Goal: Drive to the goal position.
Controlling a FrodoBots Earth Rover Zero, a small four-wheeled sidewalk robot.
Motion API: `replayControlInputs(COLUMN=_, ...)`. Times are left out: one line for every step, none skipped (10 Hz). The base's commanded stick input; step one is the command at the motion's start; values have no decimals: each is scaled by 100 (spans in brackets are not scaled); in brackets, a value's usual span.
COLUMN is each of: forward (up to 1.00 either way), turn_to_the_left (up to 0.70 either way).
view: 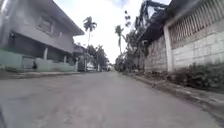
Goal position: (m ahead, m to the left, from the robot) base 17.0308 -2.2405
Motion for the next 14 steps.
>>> replayControlInputs(forward=70, turn_to_the_left=-35)
replayControlInputs(forward=70, turn_to_the_left=-18)
replayControlInputs(forward=70, turn_to_the_left=0)
replayControlInputs(forward=70, turn_to_the_left=0)
replayControlInputs(forward=50, turn_to_the_left=0)
replayControlInputs(forward=11, turn_to_the_left=0)
replayControlInputs(forward=0, turn_to_the_left=0)
replayControlInputs(forward=0, turn_to_the_left=0)
replayControlInputs(forward=0, turn_to_the_left=0)
replayControlInputs(forward=0, turn_to_the_left=0)
replayControlInputs(forward=0, turn_to_the_left=0)
replayControlInputs(forward=0, turn_to_the_left=0)
replayControlInputs(forward=0, turn_to_the_left=0)
replayControlInputs(forward=0, turn_to_the_left=0)
